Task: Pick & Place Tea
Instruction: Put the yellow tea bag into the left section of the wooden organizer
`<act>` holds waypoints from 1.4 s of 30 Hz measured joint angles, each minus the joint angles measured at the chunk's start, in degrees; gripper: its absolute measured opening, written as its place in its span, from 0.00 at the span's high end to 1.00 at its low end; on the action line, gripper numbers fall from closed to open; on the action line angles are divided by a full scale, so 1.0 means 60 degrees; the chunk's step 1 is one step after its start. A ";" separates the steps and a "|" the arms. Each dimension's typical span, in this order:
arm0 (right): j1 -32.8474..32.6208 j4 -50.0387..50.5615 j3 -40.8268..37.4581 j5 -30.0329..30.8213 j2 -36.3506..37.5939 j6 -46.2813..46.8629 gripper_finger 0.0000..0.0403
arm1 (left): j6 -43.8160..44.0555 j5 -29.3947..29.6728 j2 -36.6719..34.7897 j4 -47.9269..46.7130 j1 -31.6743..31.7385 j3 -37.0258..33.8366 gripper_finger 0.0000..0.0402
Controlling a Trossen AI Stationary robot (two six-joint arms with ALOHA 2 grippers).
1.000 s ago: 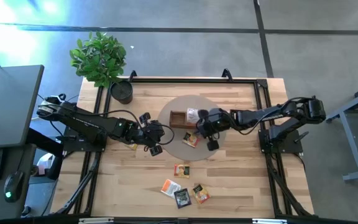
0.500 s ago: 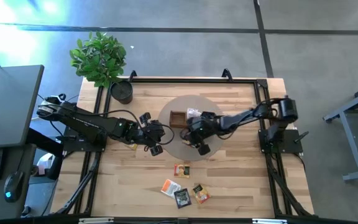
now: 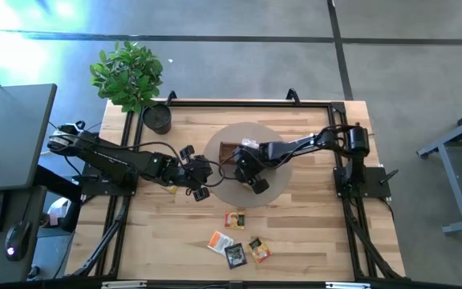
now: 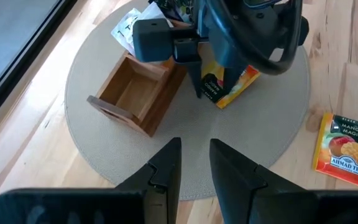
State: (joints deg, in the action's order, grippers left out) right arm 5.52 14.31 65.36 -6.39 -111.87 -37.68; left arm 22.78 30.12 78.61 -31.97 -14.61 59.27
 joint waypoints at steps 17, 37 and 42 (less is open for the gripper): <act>-0.0085 0.0324 0.0015 -0.0511 -0.0605 -0.1074 0.98 | -0.0002 -0.0012 0.0000 -0.0046 0.0000 0.0000 0.79; -0.1201 0.2654 -0.0373 0.1910 0.1488 0.2680 0.99 | 0.3139 -0.0865 0.1740 0.1733 0.0779 -0.0001 0.79; -0.1428 0.2206 -0.1287 0.2614 0.1511 0.3278 0.99 | 0.2738 -0.2560 0.2964 0.3759 0.1304 0.0006 0.79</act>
State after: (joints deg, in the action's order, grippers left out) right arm -3.04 27.54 57.64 9.29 -102.80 -18.01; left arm 39.21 14.76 96.39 -9.42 -6.79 59.30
